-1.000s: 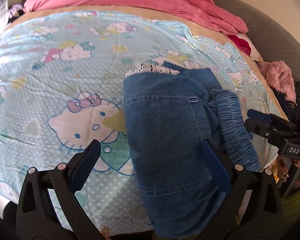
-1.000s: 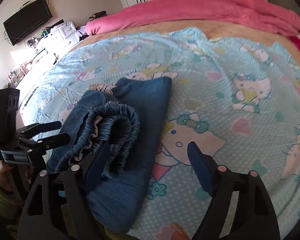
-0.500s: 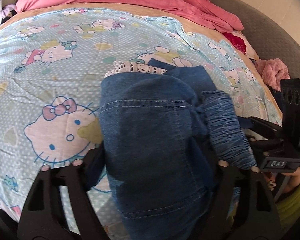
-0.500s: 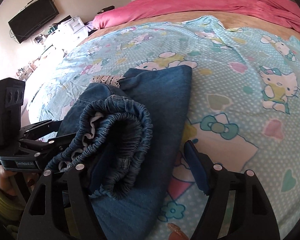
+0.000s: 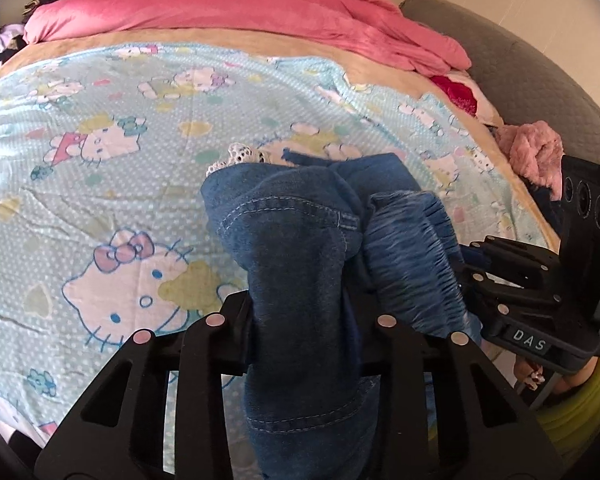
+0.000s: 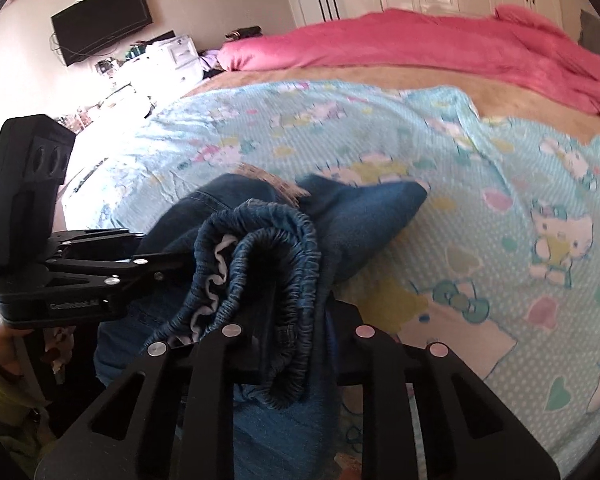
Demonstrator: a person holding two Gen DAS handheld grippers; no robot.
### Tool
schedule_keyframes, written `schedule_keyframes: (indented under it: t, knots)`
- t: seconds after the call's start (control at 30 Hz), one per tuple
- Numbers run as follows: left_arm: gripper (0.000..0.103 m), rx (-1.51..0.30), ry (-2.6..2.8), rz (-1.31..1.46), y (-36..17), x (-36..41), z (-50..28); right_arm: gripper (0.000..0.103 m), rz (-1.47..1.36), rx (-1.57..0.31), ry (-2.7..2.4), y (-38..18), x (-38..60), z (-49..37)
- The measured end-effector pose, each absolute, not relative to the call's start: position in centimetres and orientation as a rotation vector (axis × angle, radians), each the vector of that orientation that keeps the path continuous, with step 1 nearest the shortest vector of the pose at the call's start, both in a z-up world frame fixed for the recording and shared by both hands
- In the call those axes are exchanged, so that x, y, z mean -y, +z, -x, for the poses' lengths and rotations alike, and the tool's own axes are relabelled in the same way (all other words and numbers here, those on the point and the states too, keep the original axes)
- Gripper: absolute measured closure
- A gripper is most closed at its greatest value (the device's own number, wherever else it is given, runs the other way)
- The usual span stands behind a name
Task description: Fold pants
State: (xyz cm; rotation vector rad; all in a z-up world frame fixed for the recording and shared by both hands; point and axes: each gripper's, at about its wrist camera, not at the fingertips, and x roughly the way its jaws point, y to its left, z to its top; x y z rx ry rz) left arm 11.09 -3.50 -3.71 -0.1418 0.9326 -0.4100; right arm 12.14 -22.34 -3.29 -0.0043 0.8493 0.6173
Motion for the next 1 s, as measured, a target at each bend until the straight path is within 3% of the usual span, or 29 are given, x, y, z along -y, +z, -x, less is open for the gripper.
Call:
schedule_keyframes:
  t: [0.47, 1.0]
  knots:
    - [0.077, -0.842, -0.373, 0.149, 0.3, 3.0, -15.8, 0.084, 0.017, -0.778, 0.586, -0.4, 21.0, -17.8]
    - [0.074, -0.857, -0.301, 0.125, -2.4, 2.7, -18.7, 0.083, 0.034, -0.792, 0.49, -2.2, 22.1, -20.8]
